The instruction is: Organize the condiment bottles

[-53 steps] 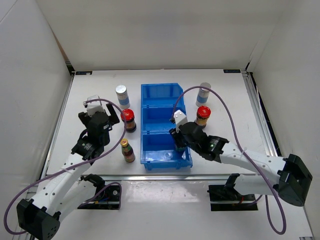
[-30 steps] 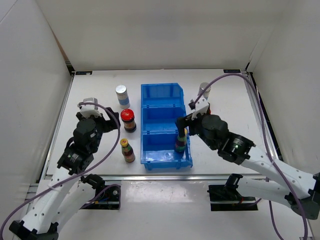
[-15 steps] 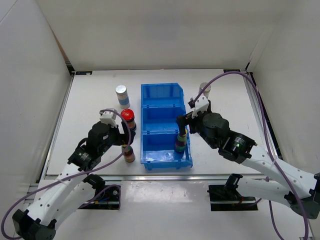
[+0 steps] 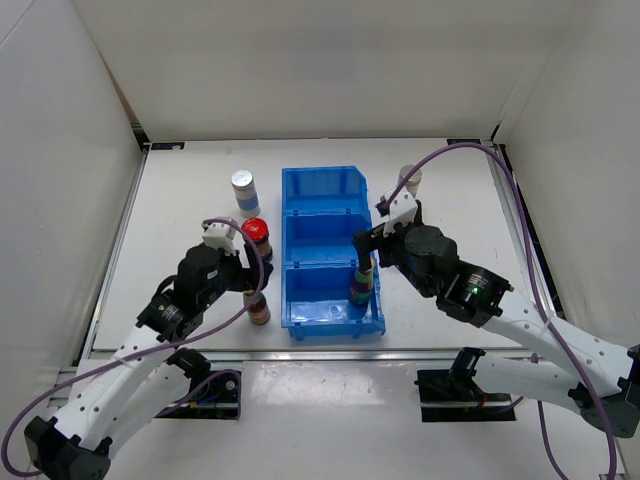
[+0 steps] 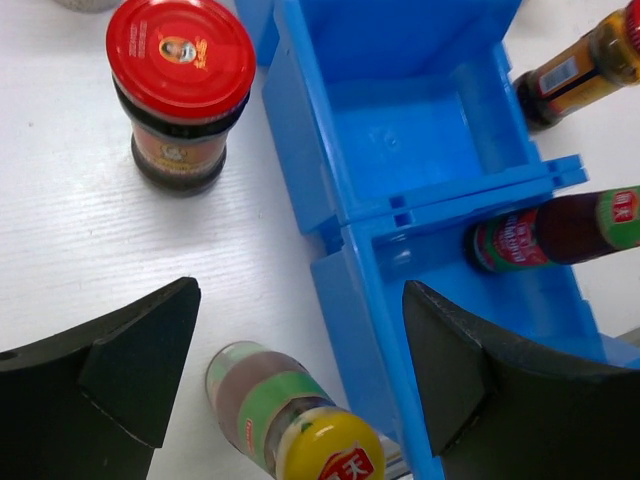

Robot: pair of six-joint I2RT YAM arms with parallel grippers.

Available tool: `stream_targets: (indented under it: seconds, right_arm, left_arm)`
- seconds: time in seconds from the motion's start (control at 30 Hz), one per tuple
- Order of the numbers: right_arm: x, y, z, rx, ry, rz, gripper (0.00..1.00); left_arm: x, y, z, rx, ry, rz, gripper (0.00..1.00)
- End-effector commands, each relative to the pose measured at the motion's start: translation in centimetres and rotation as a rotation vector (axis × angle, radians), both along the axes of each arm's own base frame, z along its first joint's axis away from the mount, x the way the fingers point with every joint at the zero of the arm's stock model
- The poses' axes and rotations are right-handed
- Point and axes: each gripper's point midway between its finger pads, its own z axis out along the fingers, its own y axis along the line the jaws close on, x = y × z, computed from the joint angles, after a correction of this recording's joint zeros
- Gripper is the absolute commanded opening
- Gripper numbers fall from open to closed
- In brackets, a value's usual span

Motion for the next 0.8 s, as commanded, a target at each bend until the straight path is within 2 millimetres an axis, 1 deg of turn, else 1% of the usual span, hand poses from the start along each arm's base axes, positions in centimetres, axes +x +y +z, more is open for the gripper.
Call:
stream_targets:
  seconds: [0.0,0.07,0.17,0.23,0.27,0.3,0.33,0.47,0.5,0.57,0.6,0.63,0.67,0.7,0.73,0.77]
  right_arm:
    - [0.1,-0.6,1.1,0.022,-0.029,-0.025,0.96]
    - [0.2,-0.7,1.1,0.012,-0.035,-0.032,0.96]
    - [0.5,-1.1,1.1,0.011,-0.037,-0.050,0.96]
    - [0.5,-1.1,1.1,0.011,-0.037,-0.050,0.97]
    - [0.5,-1.1,1.1,0.011,-0.037,-0.050,0.97]
    - [0.5,-1.1,1.1,0.011,-0.037,-0.050,0.97]
    - [0.5,-1.3,0.5,-0.006,-0.030,-0.058,0.97]
    - [0.5,-1.3,0.5,0.002,-0.025,-0.061,0.97]
    - [0.5,-1.3,0.5,0.002,-0.025,-0.061,0.97]
    - [0.5,-1.4,0.3,-0.006,-0.021,-0.061,0.97]
    - [0.5,-1.5,0.4,-0.007,-0.023,-0.069,0.97]
    - [0.4,-1.6,0.6,0.000,-0.027,-0.070,0.97]
    - [0.4,-1.6,0.6,0.000,-0.027,-0.070,0.97]
    - [0.4,-1.6,0.6,0.000,-0.027,-0.070,0.97]
    - [0.4,-1.6,0.6,0.000,-0.027,-0.070,0.97]
    - [0.4,-1.8,0.9,0.008,-0.032,-0.070,0.97]
  left_arm:
    - [-0.6,-0.1,-1.5,0.012,0.064,-0.005,0.92]
    - [-0.7,0.2,-2.7,0.044,0.108,0.004,0.88]
    - [-1.0,0.4,-3.1,0.050,0.115,0.017,0.86]
    - [-0.9,0.9,-3.0,0.052,0.112,0.041,0.86]
    - [-1.2,0.7,-3.4,0.057,0.119,0.032,0.86]
    - [-1.1,0.9,-3.4,0.062,0.116,0.043,0.86]
    - [-1.2,0.7,-3.4,0.055,0.119,0.038,0.85]
    - [-1.0,0.8,-4.0,0.073,0.138,0.047,0.76]
    - [-1.0,0.7,-4.3,0.080,0.148,0.047,0.70]
    - [-1.0,0.7,-4.5,0.085,0.156,0.047,0.62]
    - [-0.7,0.8,-4.0,0.091,0.139,0.051,0.52]
    - [-0.7,0.8,-4.2,0.097,0.147,0.051,0.47]
    - [-0.5,0.8,-3.6,0.099,0.129,0.044,0.43]
    - [-0.3,1.0,-3.0,0.108,0.116,0.052,0.33]
    - [-0.2,0.9,-2.5,0.102,0.107,0.052,0.30]
    - [-0.1,1.2,-2.5,0.123,0.108,0.060,0.27]
